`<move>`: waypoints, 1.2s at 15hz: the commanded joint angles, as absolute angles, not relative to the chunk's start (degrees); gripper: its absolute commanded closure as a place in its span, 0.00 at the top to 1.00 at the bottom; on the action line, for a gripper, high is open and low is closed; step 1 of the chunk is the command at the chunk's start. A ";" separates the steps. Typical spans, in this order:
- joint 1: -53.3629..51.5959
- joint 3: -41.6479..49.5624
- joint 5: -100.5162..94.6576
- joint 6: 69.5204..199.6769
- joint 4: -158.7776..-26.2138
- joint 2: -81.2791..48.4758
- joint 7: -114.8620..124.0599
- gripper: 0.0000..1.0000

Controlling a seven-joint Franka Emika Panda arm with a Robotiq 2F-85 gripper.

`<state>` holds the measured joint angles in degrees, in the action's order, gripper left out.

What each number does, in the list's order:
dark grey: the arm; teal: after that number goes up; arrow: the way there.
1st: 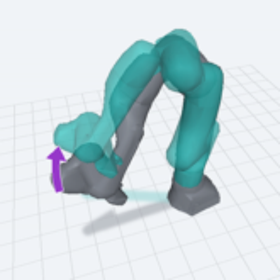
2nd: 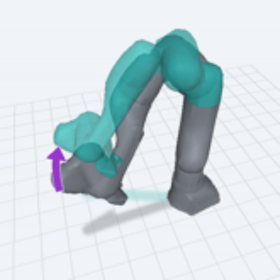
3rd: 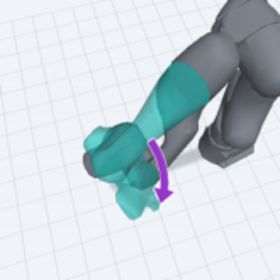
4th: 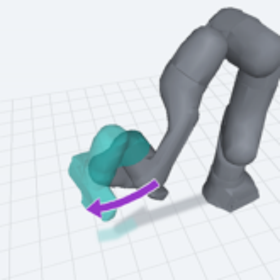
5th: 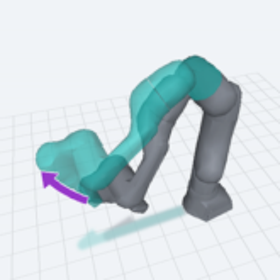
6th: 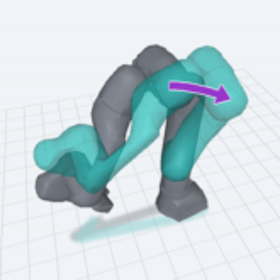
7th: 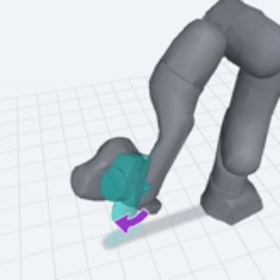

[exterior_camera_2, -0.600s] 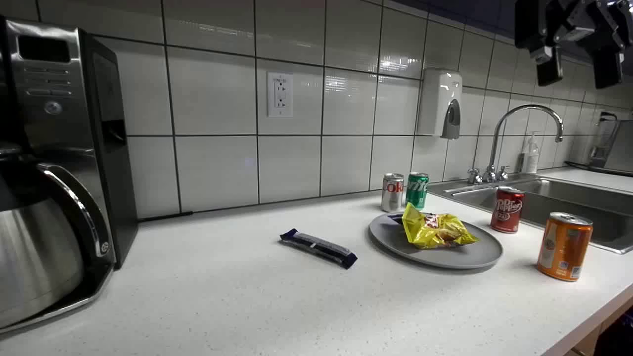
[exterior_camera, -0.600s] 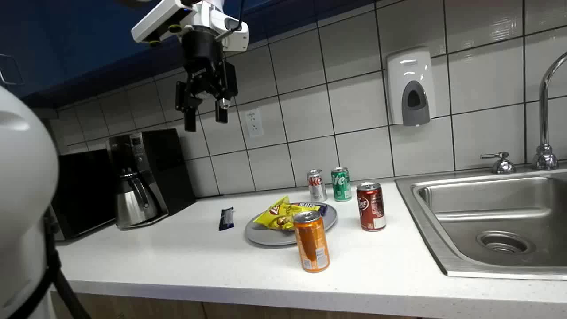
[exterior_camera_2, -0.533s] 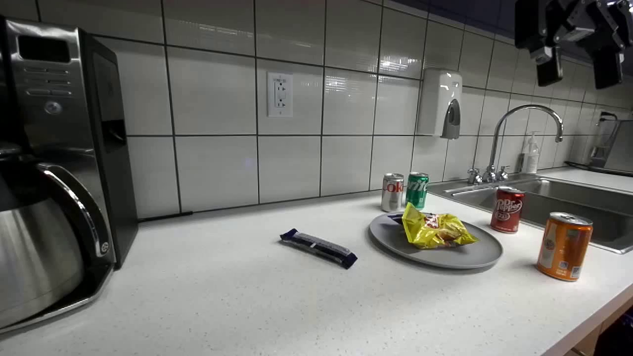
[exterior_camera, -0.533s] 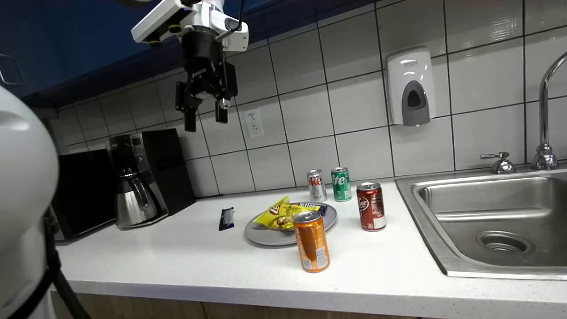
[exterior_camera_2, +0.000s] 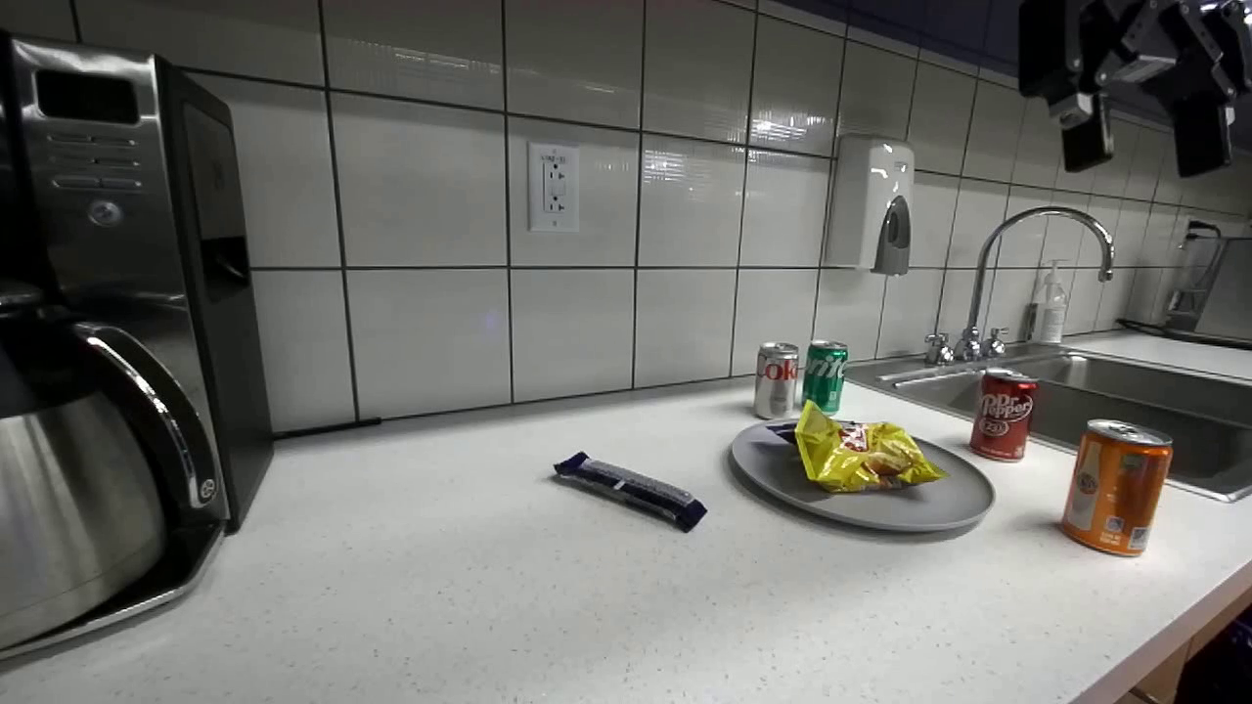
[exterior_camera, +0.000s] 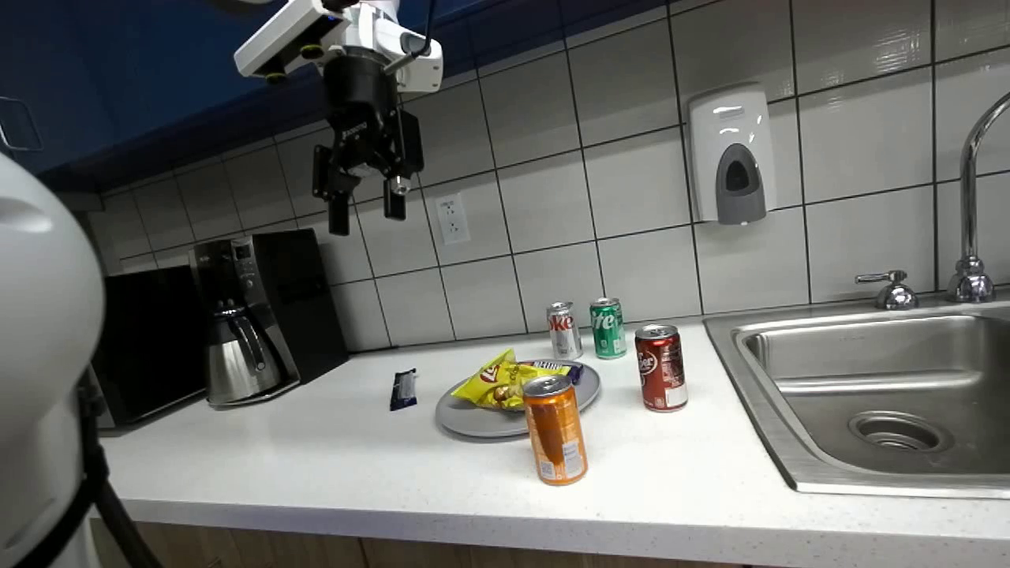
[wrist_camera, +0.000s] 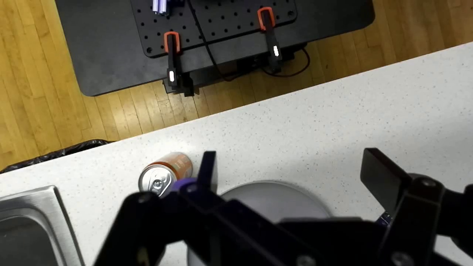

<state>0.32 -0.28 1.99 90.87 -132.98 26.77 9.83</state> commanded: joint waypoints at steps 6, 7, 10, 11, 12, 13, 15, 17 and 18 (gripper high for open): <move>0.85 -1.59 0.42 97.33 -137.89 26.32 9.94 1.00; 0.88 -1.67 0.11 98.51 -138.79 26.51 9.95 1.00; 0.98 -1.76 -0.68 102.33 -141.35 27.14 10.40 1.00; 1.04 -1.85 -1.08 103.80 -142.26 27.35 10.71 1.00; 1.04 -1.85 -1.35 105.19 -143.09 27.54 10.74 1.00; 1.15 -1.97 -1.81 106.53 -143.87 27.66 11.13 1.00; 1.29 -1.87 -2.23 109.01 -145.33 27.67 11.32 1.00; 1.47 -1.87 -3.14 110.57 -146.40 27.54 11.30 1.00; 1.44 -1.82 -3.71 110.56 -146.72 27.41 10.78 1.00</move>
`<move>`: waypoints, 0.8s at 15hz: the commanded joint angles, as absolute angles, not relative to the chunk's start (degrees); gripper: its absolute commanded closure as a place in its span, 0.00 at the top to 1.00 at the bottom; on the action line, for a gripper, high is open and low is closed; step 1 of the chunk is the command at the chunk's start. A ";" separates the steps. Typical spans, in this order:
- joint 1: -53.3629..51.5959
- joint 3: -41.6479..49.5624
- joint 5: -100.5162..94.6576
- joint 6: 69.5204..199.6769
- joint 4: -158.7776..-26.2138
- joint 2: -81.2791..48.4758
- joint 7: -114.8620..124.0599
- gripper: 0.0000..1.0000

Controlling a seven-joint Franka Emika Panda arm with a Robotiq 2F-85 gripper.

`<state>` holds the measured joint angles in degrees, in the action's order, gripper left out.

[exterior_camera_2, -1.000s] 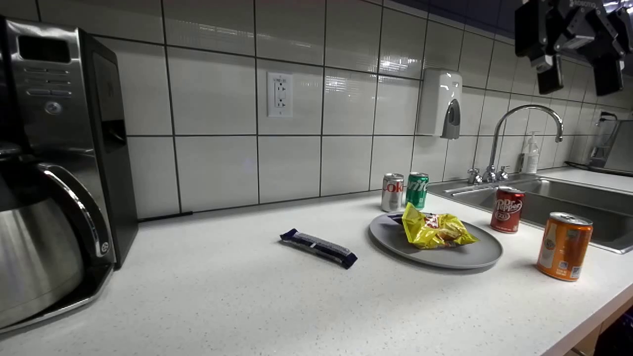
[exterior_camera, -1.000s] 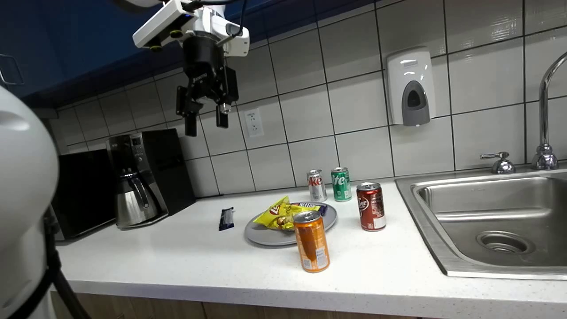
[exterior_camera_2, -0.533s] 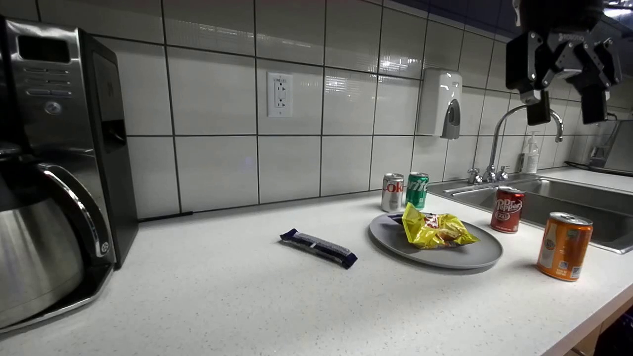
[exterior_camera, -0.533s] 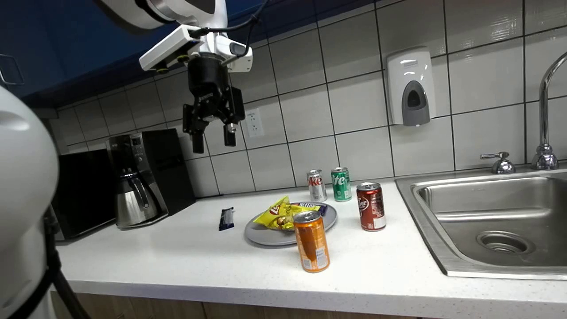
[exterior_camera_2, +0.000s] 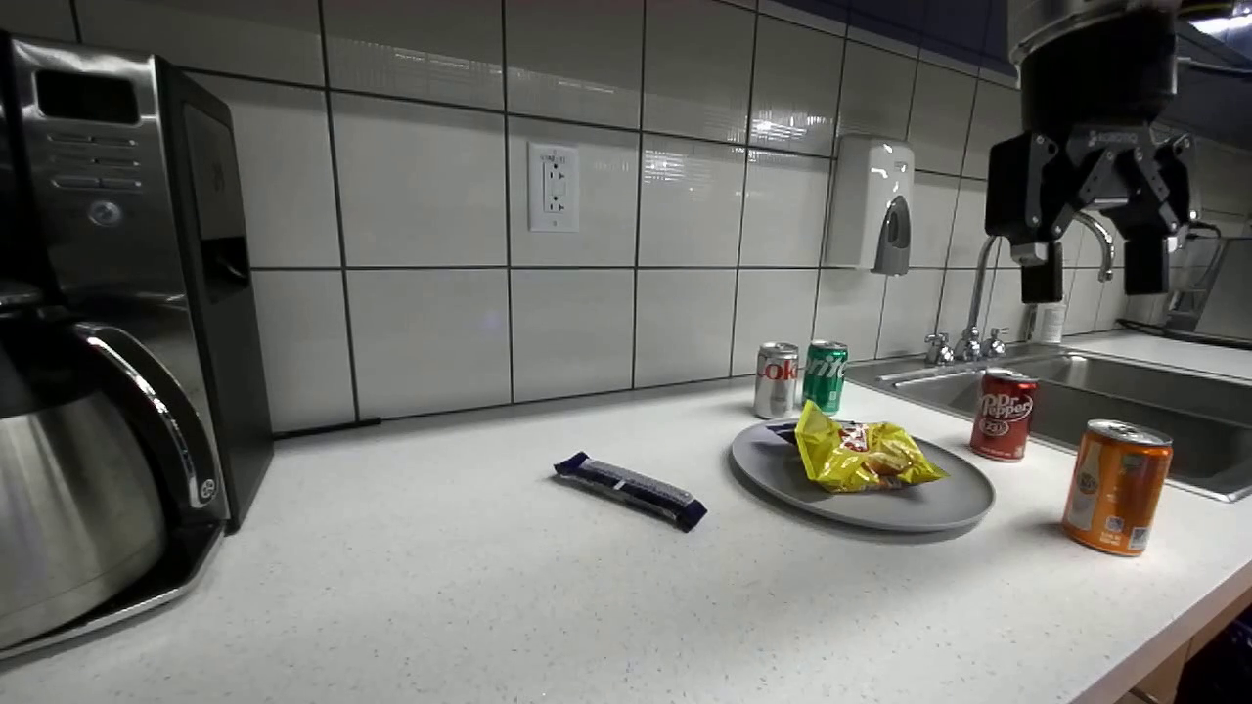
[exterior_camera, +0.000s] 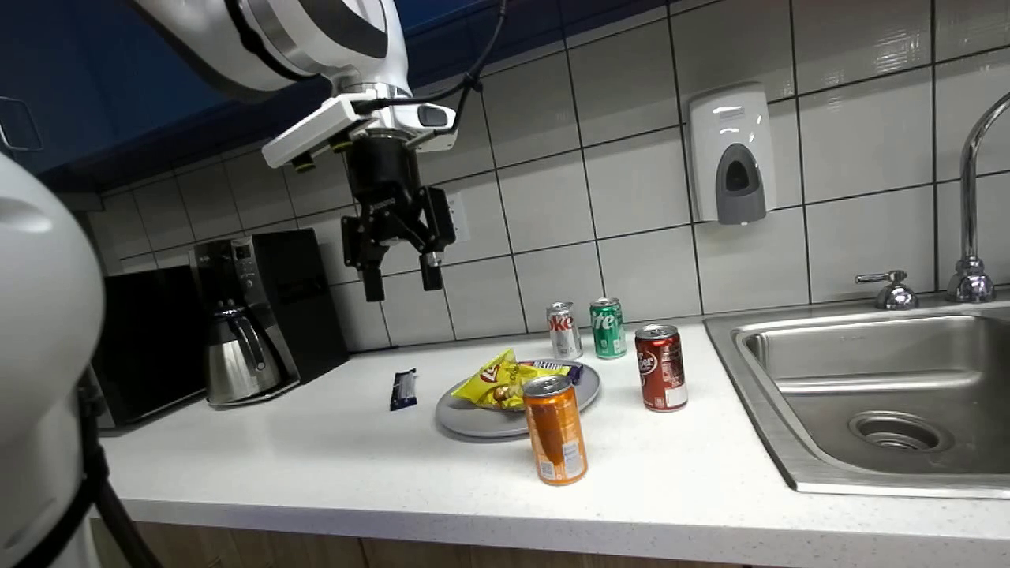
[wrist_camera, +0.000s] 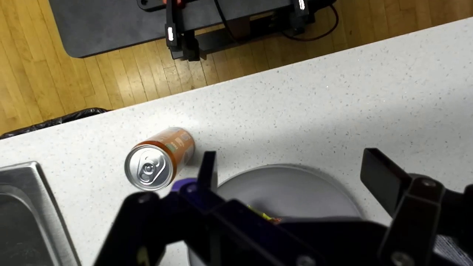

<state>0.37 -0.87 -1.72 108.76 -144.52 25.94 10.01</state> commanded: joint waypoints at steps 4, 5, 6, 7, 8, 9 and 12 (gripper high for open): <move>1.65 -1.94 -7.27 111.22 -148.10 27.81 10.64 1.00; 1.72 -1.89 -8.07 111.47 -148.36 27.94 10.60 1.00; 1.85 -1.87 -9.11 111.77 -148.65 28.06 10.60 1.00; 1.89 -1.78 -9.90 111.98 -148.83 28.16 10.43 1.00; 1.84 -1.48 -10.36 111.99 -148.94 28.24 9.64 1.00; 1.81 -1.12 -10.75 111.95 -149.02 28.32 8.81 1.00; 1.62 0.15 -10.52 111.51 -148.96 28.47 6.08 1.00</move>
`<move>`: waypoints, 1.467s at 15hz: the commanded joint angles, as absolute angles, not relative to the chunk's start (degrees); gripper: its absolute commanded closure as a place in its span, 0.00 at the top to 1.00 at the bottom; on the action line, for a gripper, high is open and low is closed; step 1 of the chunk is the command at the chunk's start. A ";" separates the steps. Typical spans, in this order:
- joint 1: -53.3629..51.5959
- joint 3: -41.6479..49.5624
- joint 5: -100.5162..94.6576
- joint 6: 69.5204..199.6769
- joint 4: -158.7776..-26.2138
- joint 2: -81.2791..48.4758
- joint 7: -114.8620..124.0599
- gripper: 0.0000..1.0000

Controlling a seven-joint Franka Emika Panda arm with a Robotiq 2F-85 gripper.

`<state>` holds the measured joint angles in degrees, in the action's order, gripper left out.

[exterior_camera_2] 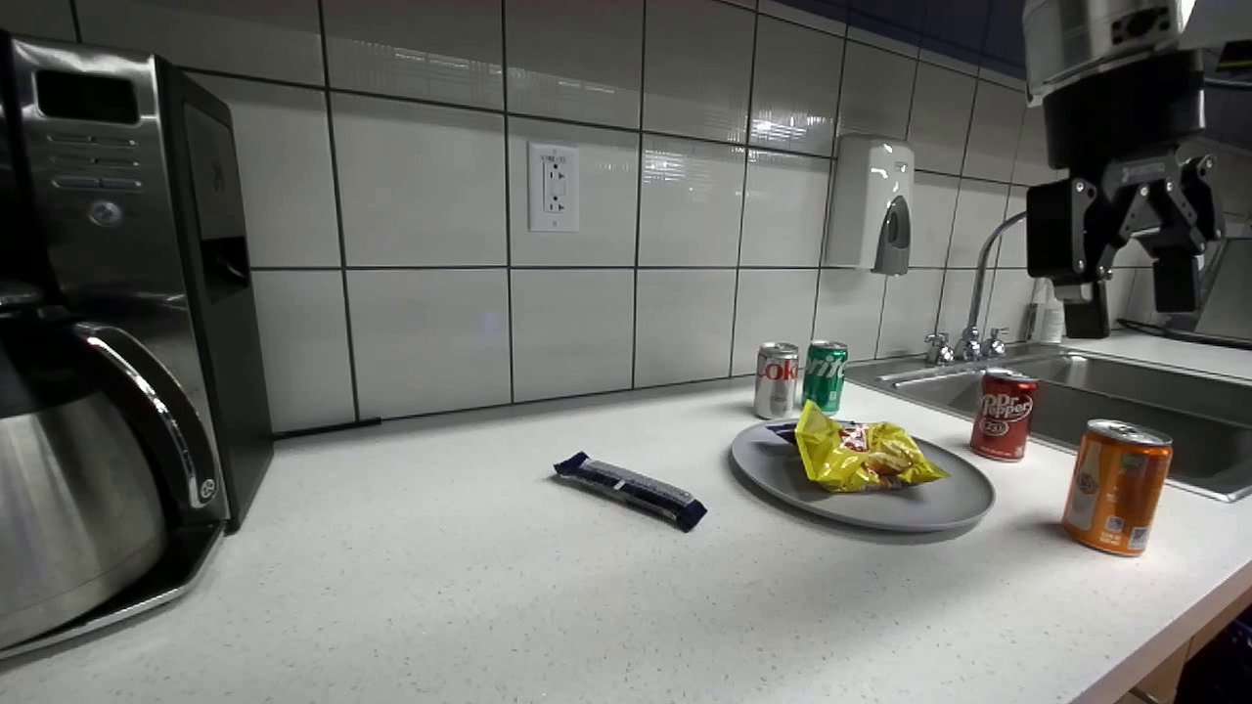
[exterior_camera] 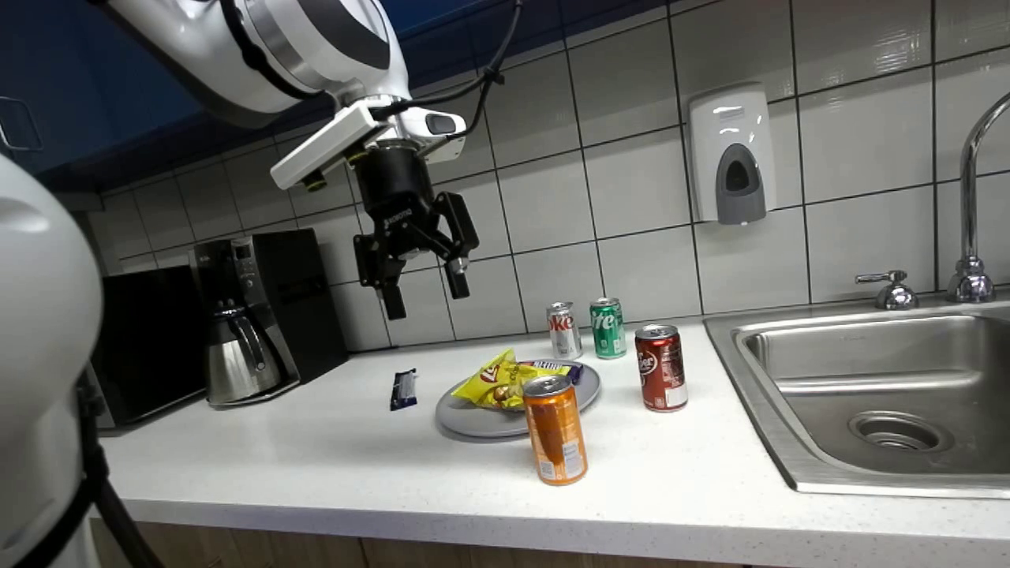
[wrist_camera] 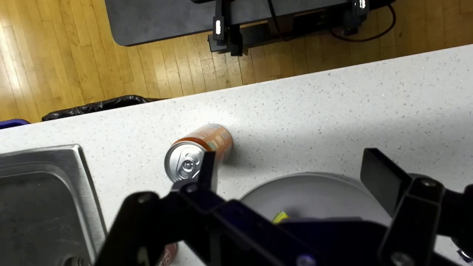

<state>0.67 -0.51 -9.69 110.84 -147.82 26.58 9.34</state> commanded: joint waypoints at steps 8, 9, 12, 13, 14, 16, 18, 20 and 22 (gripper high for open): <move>1.47 2.38 -9.35 110.82 -147.89 26.87 1.18 1.00; 1.47 2.46 -9.34 110.82 -147.89 26.87 0.96 1.00; 1.47 2.47 -9.34 110.82 -147.89 26.87 0.88 1.00; 1.46 2.47 -9.34 110.82 -147.89 26.87 0.87 1.00; 1.46 2.47 -9.34 110.82 -147.89 26.87 0.87 1.00; 1.46 2.47 -9.34 110.82 -147.89 26.87 0.85 1.00; 1.22 2.47 -10.12 110.73 -147.75 26.52 -0.65 1.00; 1.08 2.30 -11.22 111.16 -147.59 26.15 -2.16 1.00; 1.07 2.57 -12.09 111.81 -147.48 25.88 -4.33 1.00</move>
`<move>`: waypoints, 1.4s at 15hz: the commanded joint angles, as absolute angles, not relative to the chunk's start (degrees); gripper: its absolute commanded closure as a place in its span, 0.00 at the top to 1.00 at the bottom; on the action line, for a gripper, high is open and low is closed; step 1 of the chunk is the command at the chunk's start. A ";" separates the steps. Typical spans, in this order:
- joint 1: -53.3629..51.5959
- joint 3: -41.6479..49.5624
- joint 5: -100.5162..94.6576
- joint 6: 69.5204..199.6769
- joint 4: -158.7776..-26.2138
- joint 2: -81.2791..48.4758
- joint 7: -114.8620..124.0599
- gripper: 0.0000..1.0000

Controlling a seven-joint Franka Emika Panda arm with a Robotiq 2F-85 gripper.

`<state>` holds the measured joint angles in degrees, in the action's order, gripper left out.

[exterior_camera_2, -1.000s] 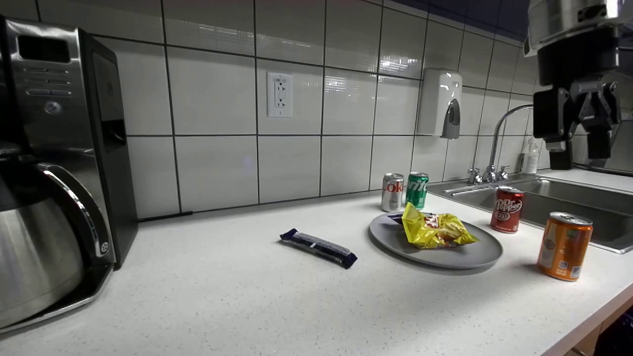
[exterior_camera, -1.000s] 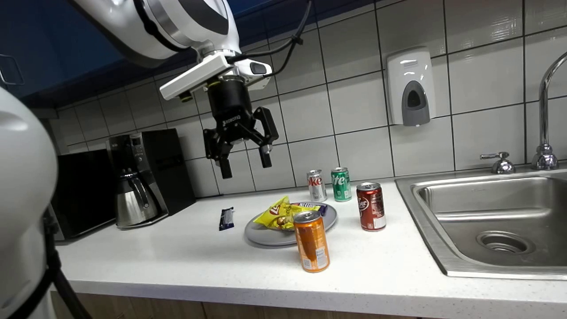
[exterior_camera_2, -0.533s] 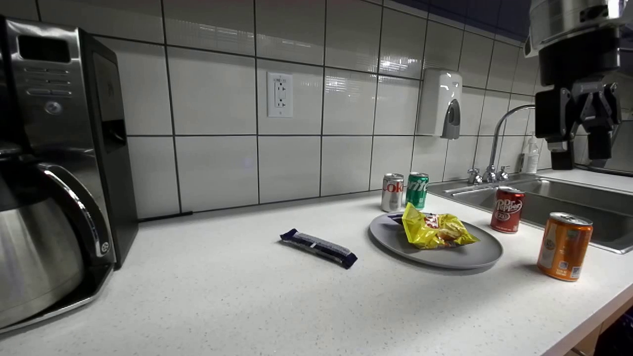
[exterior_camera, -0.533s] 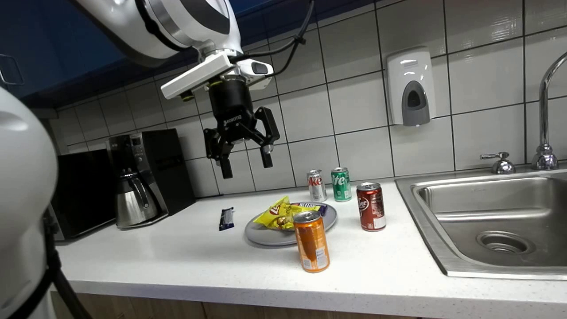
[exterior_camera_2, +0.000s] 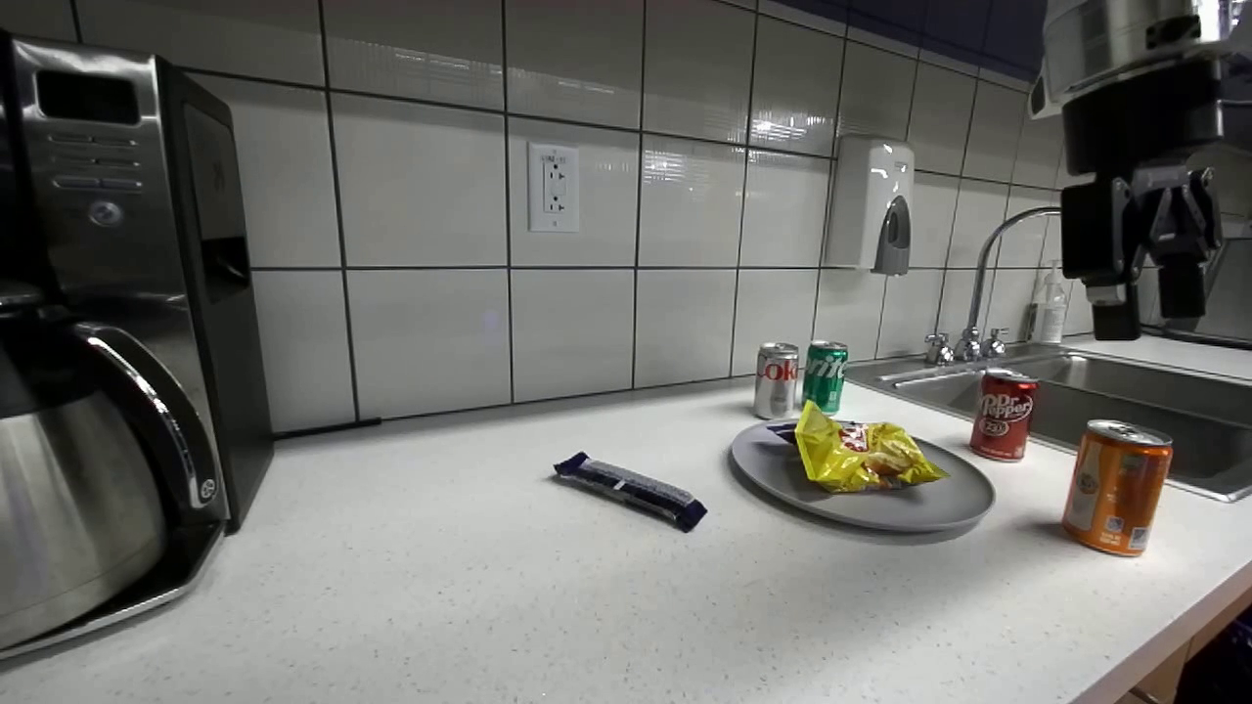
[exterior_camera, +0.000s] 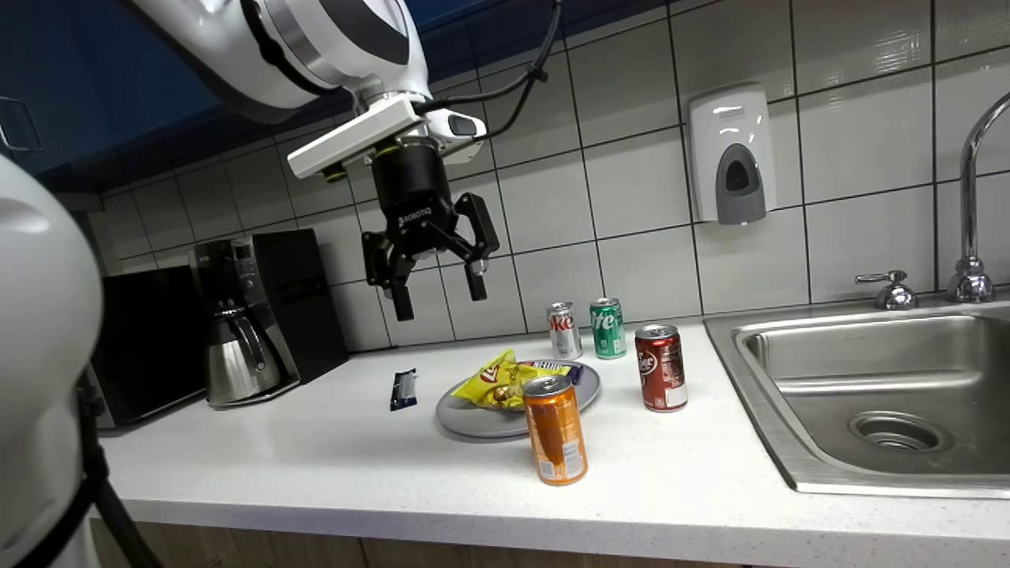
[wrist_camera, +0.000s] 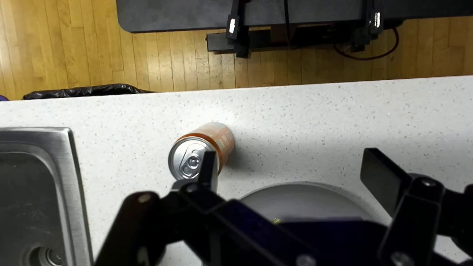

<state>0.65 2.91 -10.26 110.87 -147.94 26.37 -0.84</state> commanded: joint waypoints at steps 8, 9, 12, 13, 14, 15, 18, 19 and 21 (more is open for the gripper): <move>1.41 6.29 -15.62 114.64 -145.83 24.23 -17.71 1.00; 1.38 7.05 -15.74 115.18 -145.40 23.64 -19.78 1.00; 1.40 8.84 -16.30 116.19 -143.64 21.24 -25.09 1.00; 1.33 9.38 -16.23 116.63 -143.05 20.38 -26.83 1.00; 1.25 9.86 -16.14 117.05 -142.26 19.19 -28.62 1.00; 1.17 10.31 -15.91 117.56 -141.49 18.01 -30.42 1.00; 1.13 11.21 -15.46 118.40 -138.66 13.94 -35.52 1.00; 1.25 11.23 -15.43 118.49 -137.62 12.67 -36.81 1.00; 1.51 11.12 -15.31 118.81 -135.26 9.72 -39.31 1.00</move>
